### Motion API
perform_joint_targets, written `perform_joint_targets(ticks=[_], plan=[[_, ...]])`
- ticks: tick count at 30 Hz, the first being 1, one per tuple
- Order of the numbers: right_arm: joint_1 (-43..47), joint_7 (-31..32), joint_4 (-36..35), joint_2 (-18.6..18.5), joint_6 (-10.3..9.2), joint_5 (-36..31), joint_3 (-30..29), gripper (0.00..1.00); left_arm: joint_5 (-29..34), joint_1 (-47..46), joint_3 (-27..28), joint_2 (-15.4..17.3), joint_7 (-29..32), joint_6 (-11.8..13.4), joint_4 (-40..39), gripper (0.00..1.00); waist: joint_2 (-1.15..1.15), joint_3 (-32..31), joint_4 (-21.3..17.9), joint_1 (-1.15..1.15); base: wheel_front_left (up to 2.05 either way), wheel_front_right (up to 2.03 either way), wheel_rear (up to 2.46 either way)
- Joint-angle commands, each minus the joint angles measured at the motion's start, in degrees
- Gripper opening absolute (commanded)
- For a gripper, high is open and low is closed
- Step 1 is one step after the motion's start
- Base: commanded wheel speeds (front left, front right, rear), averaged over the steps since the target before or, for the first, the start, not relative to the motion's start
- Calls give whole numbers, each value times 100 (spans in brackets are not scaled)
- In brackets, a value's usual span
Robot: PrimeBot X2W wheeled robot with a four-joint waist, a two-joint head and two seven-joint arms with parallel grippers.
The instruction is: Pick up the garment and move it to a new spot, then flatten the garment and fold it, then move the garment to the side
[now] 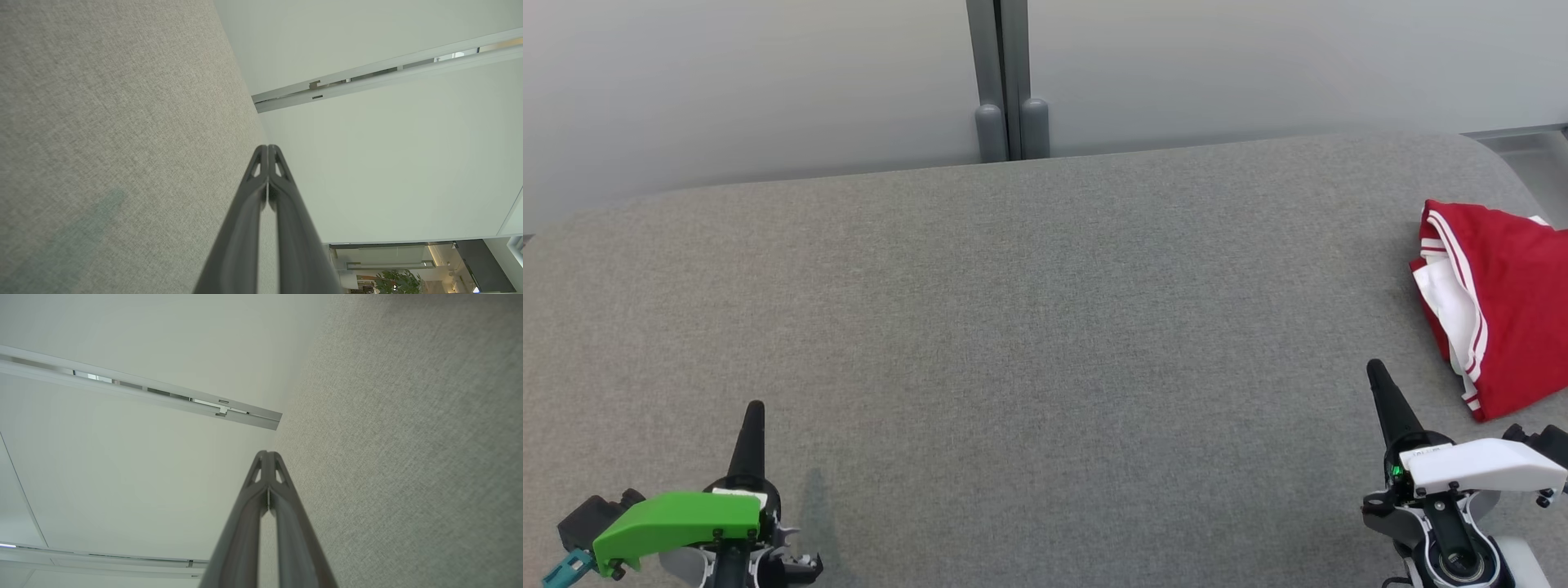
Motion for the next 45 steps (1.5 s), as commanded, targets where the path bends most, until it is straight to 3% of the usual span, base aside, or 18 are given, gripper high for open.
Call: perform_joint_targets(ticks=[1, 34, 45], plan=[[53, 40, -72, -34, -4, 144, -28, 0, -154, -118, 44, 36, 39, -33, -53, 0, 0, -4, -1, 0, 0, 0, 0], [153, 400, -274, -48, -5, 1559, -103, 0, -1512, -216, 232, 44, 406, -165, -115, 0, 0, -104, -36, 0, 0, 0, 0], [162, 416, -285, -47, -5, 1625, -108, 0, -1567, -205, 238, 44, 427, -175, -114, 0, 0, -112, -38, 0, 0, 0, 0]])
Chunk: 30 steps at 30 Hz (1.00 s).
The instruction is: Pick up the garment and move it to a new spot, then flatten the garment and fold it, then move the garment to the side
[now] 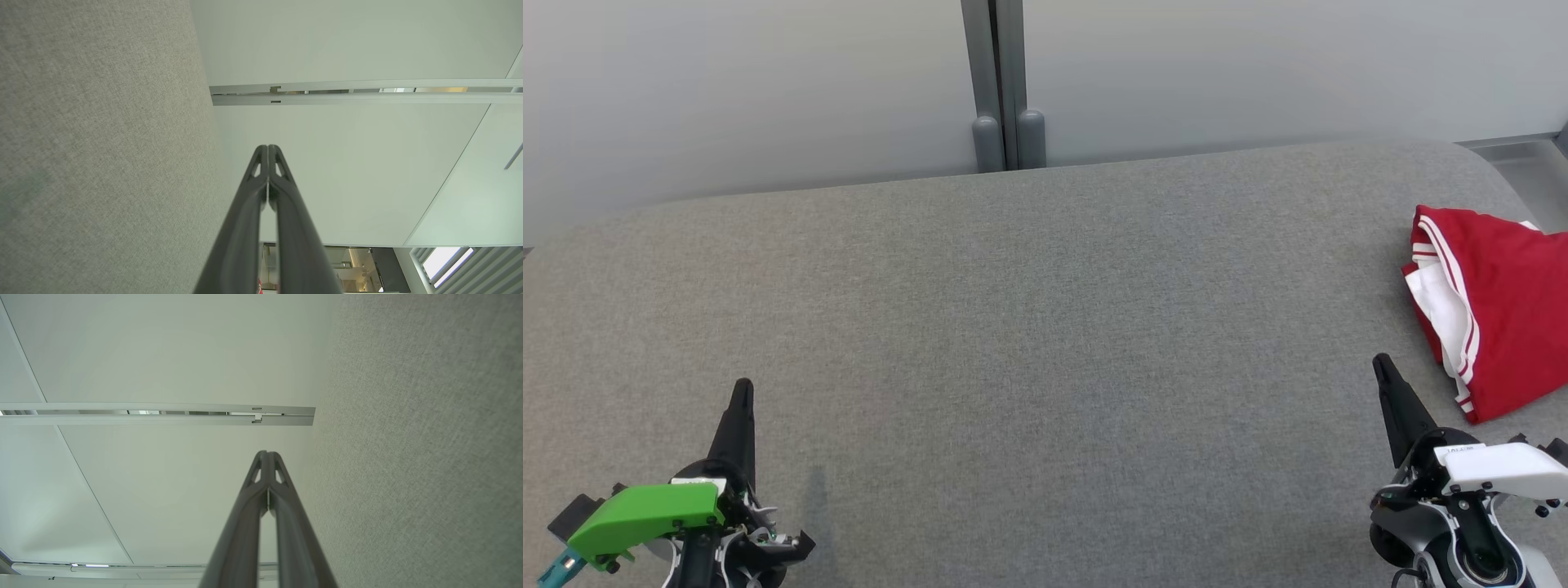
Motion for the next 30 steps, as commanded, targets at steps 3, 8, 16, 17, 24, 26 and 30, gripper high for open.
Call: perform_joint_targets(ticks=[3, 8, 16, 17, 24, 26, 30], plan=[[61, 9, -23, -32, -4, 17, -13, 0, -19, -61, 13, 37, 24, -40, -11, 0, 0, 0, 0, 0, 0, 0, 0], [61, 9, -22, -32, -4, 17, -13, 0, -20, -61, 13, 37, 24, -40, -11, 0, 0, 0, 0, 0, 0, 0, 0], [61, 9, -22, -32, -3, 17, -13, 0, -19, -61, 13, 37, 24, -40, -11, 0, 0, 0, 0, 0, 0, 0, 0], [61, 9, -22, -32, -3, 17, -13, 0, -19, -61, 13, 37, 24, -40, -11, 0, 0, 0, 0, 0, 0, 0, 0], [61, 8, -22, -32, -3, 17, -12, 0, -19, -61, 13, 37, 24, -40, -11, 0, 0, 0, 0, 0, 0, 0, 0], [61, 8, -22, -32, -3, 17, -12, 0, -19, -61, 13, 37, 23, -40, -11, 0, 0, 0, 0, 0, 0, 0, 0], [61, 8, -22, -32, -3, 17, -12, 0, -19, -61, 13, 37, 24, -40, -11, 0, 0, 0, 0, 0, 0, 0, 0]])
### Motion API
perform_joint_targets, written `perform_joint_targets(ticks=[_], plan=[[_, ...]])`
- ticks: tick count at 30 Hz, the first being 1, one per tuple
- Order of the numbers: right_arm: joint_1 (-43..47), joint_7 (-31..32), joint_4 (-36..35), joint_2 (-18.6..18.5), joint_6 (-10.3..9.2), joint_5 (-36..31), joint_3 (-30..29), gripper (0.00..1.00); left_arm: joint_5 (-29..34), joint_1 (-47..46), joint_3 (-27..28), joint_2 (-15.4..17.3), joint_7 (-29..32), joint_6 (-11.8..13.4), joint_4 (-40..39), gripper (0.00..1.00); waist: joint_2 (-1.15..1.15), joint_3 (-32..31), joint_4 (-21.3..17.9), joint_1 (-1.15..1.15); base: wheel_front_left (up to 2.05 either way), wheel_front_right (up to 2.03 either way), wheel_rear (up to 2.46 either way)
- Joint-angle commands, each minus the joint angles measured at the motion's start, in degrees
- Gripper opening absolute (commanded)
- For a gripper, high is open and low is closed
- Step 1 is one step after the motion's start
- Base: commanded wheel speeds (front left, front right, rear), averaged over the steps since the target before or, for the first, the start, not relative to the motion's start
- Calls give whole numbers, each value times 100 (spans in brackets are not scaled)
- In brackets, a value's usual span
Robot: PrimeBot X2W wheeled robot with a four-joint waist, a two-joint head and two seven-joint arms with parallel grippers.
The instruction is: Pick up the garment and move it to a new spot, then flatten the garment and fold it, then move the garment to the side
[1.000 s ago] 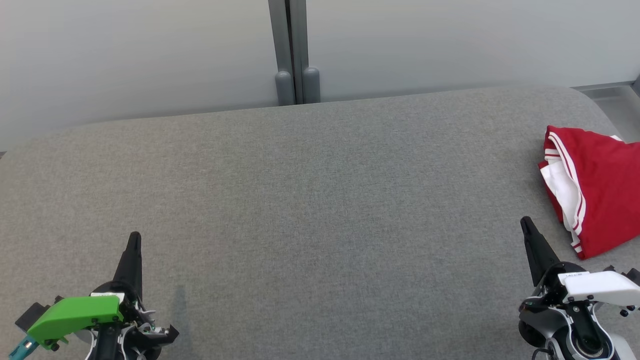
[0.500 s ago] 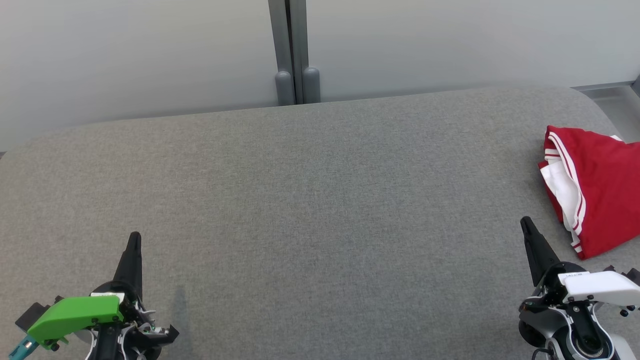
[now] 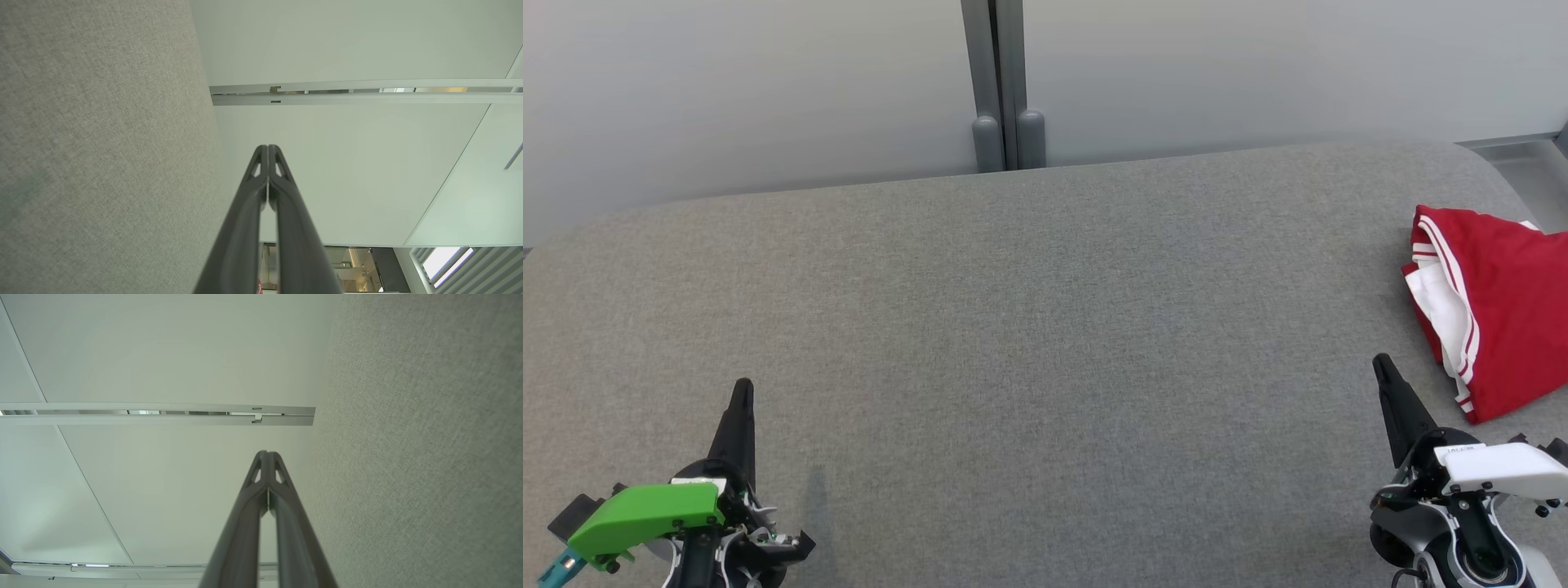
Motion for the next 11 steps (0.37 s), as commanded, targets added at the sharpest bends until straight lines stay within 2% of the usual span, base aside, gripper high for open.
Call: perform_joint_targets(ticks=[1, 11], plan=[[61, 8, -21, -32, -2, 17, -11, 0, -18, -60, 13, 37, 24, -40, -10, 0, 0, 0, 0, 0, 0, 0, 0], [61, 8, -20, -32, -2, 17, -11, 0, -18, -60, 12, 37, 24, -40, -10, 0, 0, 0, 0, 0, 0, 0, 0]])
